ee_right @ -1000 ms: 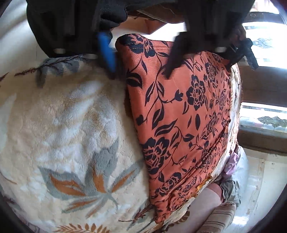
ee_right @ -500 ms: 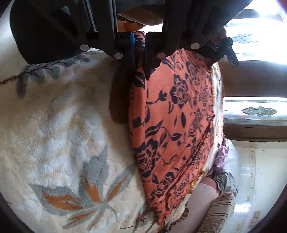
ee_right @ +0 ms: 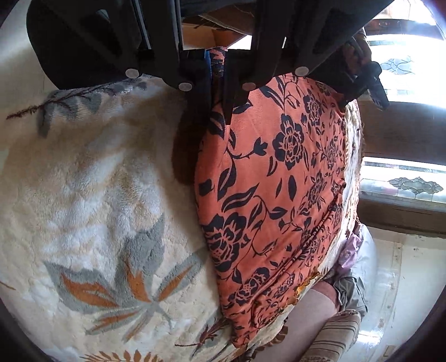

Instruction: Fold small clothes

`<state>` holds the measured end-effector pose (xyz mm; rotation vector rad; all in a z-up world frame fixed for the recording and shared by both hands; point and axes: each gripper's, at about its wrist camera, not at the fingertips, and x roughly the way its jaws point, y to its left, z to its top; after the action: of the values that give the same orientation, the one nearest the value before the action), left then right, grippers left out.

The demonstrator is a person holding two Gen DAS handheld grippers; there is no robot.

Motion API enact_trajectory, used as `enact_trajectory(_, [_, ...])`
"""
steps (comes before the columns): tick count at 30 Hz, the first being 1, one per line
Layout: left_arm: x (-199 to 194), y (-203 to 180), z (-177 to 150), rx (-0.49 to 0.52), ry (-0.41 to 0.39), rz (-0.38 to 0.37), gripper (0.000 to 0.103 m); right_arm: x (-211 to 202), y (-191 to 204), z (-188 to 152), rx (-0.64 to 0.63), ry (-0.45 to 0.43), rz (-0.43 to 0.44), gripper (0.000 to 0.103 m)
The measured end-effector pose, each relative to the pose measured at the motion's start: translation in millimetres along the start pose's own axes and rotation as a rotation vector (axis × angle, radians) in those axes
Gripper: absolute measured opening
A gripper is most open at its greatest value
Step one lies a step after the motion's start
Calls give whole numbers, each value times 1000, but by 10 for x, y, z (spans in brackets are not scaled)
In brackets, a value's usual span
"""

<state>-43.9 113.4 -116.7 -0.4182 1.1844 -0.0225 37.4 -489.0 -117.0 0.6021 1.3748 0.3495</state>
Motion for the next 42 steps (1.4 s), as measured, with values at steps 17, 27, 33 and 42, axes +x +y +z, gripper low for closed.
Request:
enact_trajectory(17, [-161,0,184,12,-23,-32,8,-298,26,30,117,-141,270,5])
enact_trajectory(27, [-662,-515,1416,88,-188,-196,5,-495,351,867,109,-204,464,5])
enact_trajectory(33, [39,-671,2898,73,-269,-82,6,-430,511,2415,116,-372,497,19])
enact_trajectory(42, [417,-31,2609,-58,-258,15,52,319,-51,2726,244,-394,228,91])
